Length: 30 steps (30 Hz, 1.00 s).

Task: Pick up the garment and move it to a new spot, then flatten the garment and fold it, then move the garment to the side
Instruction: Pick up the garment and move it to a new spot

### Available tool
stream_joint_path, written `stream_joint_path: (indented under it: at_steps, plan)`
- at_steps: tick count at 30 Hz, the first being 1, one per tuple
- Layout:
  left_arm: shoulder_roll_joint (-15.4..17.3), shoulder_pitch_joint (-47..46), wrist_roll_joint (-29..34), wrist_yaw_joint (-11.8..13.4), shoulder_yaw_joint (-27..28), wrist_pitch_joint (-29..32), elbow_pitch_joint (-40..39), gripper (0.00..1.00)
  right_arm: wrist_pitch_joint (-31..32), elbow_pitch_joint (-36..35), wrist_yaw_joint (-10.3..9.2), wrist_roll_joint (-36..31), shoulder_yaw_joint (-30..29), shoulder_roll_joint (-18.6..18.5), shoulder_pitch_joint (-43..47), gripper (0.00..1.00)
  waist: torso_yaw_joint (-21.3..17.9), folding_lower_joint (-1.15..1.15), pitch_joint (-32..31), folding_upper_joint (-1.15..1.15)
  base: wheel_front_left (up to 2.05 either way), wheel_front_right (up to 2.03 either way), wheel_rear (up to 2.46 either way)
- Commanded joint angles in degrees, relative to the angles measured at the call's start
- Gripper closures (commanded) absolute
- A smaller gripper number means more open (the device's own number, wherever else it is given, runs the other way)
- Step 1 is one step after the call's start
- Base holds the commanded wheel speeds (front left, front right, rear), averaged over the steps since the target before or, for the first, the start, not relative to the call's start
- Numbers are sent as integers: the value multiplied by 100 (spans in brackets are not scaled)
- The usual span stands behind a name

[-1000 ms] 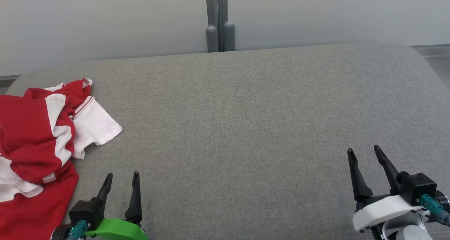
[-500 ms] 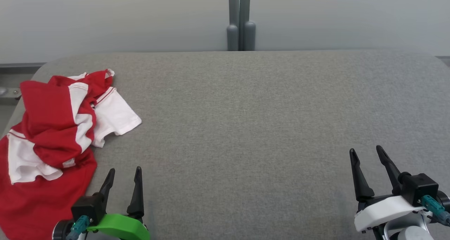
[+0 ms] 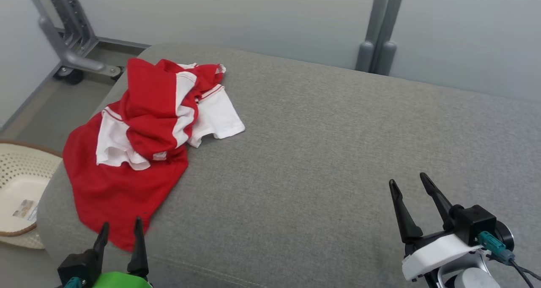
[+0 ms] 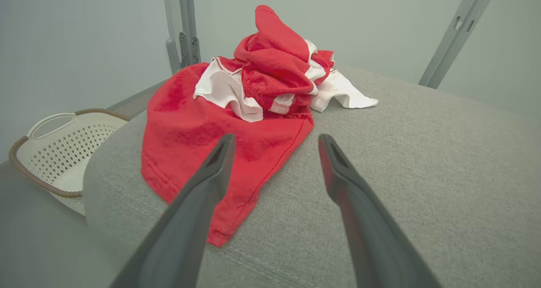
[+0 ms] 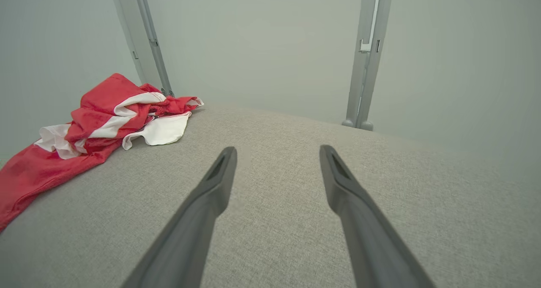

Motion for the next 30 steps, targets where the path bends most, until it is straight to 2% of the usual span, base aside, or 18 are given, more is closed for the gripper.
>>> stream_joint_path:
  at_steps: [1,8,14,18,21,23,26,30]
  plan:
    - [26,76,36,6,73,-2,-37,0,-20,0,0,14,56,1,-42,0,481,0,-46,0,0,0,0]
    - [-26,-66,1,6,167,-2,-151,0,-20,-56,0,22,186,-55,-141,0,458,0,136,0,0,0,0]
    - [-70,-913,-221,6,13,-2,-7,0,-19,-236,0,-12,234,-351,-482,0,311,0,953,0,0,0,0]
    - [-80,-1961,-632,7,12,22,665,0,-19,-384,0,-36,355,-640,-889,0,139,0,1764,0,0,0,0]
    - [-90,-2948,-895,6,-57,312,1313,0,-19,-489,0,-38,433,-816,-1144,0,2,0,2322,0,0,0,0]
    - [99,-3495,-873,7,-96,535,1723,0,-19,-535,0,-30,490,-888,-1263,0,-79,0,2589,0,0,0,0]
    - [198,-4204,-1064,14,-33,853,2318,0,-19,-567,0,-20,574,-948,-1396,0,-204,0,2855,0,0,0,0]
    - [437,-4712,-1070,182,31,1081,2869,0,-19,-556,-1,16,604,-912,-1485,0,-358,0,3005,0,0,0,0]
